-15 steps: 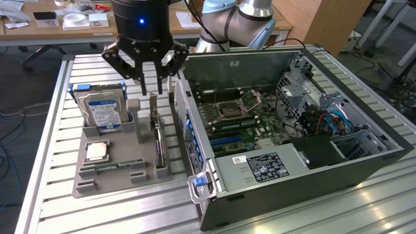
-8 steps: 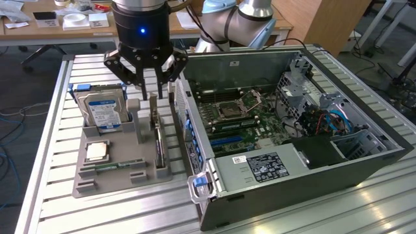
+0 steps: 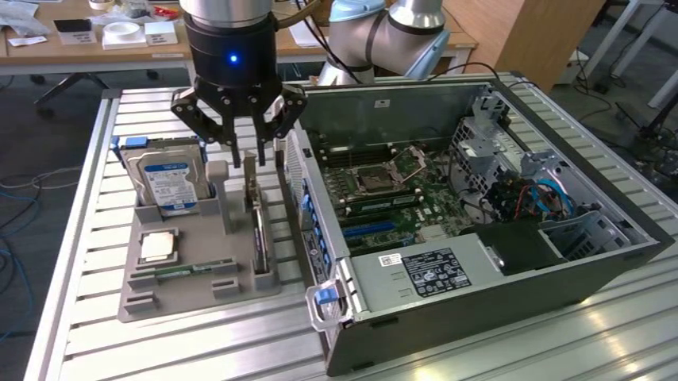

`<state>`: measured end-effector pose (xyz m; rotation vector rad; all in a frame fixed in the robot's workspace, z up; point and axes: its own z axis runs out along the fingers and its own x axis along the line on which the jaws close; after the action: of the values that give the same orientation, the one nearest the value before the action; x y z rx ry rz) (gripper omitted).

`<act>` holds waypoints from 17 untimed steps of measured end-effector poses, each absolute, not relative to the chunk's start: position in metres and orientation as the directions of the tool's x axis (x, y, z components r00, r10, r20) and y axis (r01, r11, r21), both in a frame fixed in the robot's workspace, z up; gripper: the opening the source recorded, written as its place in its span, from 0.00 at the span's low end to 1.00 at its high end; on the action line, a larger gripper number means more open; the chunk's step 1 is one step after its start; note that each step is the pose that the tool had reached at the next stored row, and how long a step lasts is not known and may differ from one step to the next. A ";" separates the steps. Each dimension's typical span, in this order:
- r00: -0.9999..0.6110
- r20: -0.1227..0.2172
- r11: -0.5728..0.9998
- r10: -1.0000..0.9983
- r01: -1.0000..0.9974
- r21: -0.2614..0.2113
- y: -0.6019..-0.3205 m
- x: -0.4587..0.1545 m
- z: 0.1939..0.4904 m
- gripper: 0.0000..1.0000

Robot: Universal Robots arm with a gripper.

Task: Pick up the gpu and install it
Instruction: 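Pick up the gpu and move the gpu toward the slot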

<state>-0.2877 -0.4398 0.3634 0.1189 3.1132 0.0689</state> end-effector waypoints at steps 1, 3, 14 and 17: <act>-0.997 -0.024 0.996 0.077 0.076 0.045 -0.440 -0.288 0.363 0.36; -0.997 -0.024 0.996 0.077 0.076 0.046 -0.440 -0.288 0.362 0.36; -0.997 -0.024 0.996 0.077 0.076 0.045 -0.440 -0.288 0.349 0.36; -0.997 -0.024 0.996 0.077 0.076 0.045 -0.440 -0.288 0.348 0.36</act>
<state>-0.2877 -0.4398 0.3483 0.1188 3.1132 0.0688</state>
